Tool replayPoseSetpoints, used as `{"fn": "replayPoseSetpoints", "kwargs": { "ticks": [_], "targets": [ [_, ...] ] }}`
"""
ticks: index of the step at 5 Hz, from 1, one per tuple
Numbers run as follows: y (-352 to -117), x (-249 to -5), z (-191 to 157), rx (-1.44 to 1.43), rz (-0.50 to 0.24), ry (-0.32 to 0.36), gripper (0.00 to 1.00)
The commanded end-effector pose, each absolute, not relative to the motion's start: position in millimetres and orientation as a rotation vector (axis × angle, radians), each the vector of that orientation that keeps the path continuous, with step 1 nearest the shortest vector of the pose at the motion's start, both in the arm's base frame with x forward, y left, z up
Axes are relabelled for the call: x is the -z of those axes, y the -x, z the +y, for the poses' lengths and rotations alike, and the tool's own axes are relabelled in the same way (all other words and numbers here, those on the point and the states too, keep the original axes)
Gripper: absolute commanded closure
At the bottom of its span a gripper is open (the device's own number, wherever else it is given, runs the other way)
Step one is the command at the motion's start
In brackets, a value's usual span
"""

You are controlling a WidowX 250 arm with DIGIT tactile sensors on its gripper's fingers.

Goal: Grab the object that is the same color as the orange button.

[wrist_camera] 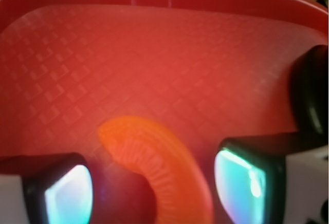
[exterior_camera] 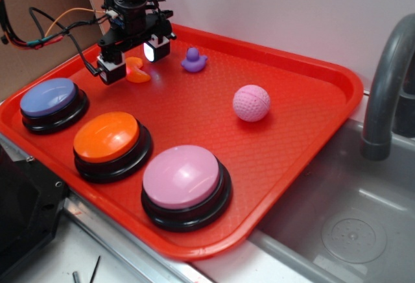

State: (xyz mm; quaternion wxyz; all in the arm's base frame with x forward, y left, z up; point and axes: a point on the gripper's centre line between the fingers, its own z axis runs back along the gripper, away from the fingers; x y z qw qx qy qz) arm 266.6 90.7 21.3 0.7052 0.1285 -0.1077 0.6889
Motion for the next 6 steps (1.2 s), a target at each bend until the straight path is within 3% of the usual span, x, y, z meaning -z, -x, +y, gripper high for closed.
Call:
{"fn": "replayPoseSetpoints", "kwargs": {
  "ticks": [1, 2, 3, 4, 6],
  "targets": [
    [-258, -21, 99, -1.539, -0.303, -0.232, 0.00],
    [-255, -18, 96, -1.532, -0.312, -0.215, 0.00],
    [-252, -14, 92, -1.522, -0.325, -0.210, 0.40],
    [-252, -13, 92, -1.518, -0.344, -0.202, 1.00],
    [-251, -13, 88, -1.530, -0.345, -0.181, 1.00]
  ]
}}
